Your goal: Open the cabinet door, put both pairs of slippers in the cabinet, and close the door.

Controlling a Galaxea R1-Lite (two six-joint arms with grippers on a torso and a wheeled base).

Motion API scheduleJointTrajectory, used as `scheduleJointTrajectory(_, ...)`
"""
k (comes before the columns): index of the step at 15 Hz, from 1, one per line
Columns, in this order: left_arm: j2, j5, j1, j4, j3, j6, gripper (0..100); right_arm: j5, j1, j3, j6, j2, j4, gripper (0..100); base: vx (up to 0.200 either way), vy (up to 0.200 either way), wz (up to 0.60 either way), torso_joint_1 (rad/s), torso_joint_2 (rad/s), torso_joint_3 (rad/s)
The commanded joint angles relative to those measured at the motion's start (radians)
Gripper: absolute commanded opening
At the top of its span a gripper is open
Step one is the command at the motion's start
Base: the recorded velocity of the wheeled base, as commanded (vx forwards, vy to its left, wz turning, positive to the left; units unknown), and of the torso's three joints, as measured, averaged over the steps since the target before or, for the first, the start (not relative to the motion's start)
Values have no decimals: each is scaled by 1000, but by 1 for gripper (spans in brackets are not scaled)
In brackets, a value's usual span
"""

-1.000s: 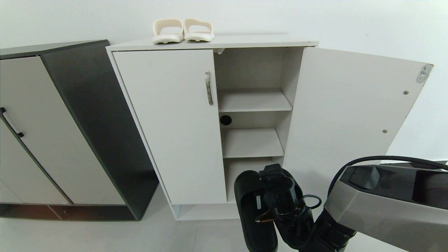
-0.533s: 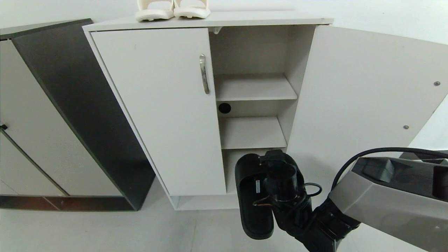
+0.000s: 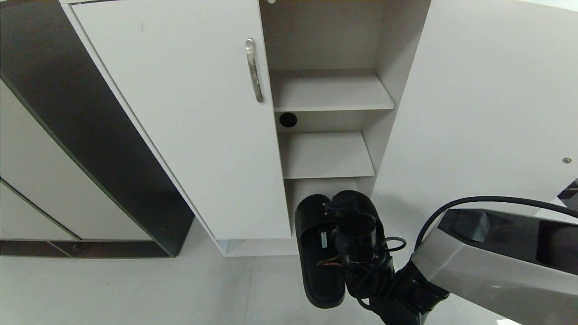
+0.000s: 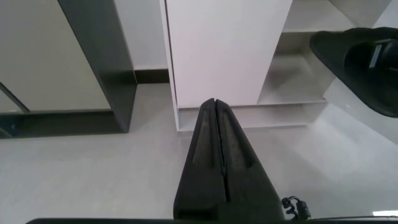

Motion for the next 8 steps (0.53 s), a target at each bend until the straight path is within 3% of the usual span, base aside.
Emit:
scheduleJointTrajectory(1, 1, 0, 0, 0, 0, 0, 0, -1, -20, -24, 3, 37, -10, 0, 0, 0, 0, -2, 7, -207)
scheduleJointTrajectory(5, 1, 0, 0, 0, 0, 0, 0, -7, 0, -20, -61, 31, -183, 0, 0, 0, 0, 2, 2, -190)
scheduleJointTrajectory(8, 1, 1, 0, 0, 0, -1, 0, -5, 11, -1, -84, -27, -189, 0, 0, 0, 0, 4, 5, -201)
